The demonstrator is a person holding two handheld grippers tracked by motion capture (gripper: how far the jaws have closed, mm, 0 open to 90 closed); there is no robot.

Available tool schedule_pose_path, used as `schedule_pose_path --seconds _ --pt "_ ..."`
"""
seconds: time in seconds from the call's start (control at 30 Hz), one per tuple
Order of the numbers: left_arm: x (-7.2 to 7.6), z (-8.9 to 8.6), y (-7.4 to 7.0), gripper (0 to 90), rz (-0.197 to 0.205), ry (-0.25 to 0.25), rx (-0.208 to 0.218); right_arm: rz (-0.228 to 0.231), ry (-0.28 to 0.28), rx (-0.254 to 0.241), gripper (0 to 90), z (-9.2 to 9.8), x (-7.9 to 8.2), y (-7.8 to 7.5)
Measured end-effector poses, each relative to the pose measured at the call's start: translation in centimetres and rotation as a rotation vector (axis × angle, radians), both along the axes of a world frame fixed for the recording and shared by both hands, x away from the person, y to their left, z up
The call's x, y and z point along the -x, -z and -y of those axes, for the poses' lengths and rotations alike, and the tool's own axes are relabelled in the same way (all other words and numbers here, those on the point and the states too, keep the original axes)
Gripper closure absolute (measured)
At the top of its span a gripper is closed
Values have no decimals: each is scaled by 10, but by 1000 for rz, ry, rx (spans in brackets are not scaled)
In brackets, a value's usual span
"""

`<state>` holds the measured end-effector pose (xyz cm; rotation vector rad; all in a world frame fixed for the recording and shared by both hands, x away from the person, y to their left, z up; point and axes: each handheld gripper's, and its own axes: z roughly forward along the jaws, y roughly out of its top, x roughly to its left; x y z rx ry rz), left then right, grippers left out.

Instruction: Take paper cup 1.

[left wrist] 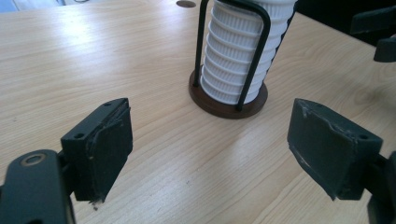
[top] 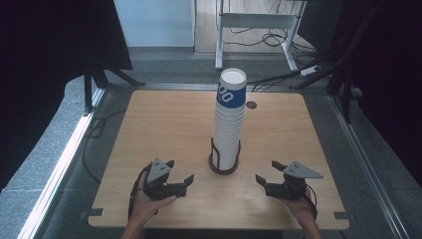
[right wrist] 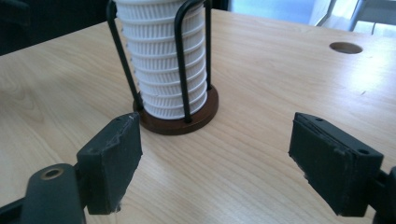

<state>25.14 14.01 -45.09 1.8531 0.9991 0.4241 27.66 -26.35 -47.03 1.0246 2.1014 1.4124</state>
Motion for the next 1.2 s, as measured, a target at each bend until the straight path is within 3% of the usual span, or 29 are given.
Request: schedule_pose_path --seconds 0.2,0.53,0.67,1.0,1.2 --pt "-1 -1 3 201 -18 5 12 18 2 12 193 1 1 -1" --pt "0 -5 -3 156 -23 -27 -4 28 -14 55 202 -5 4 2" --pt "-2 -9 -6 176 -21 -42 22 23 -15 59 204 -3 3 4" --pt "-5 -3 -16 171 13 -33 9 25 -5 46 205 0 4 3" --pt "-8 5 -23 160 40 10 10 30 -7 45 205 1 4 3"
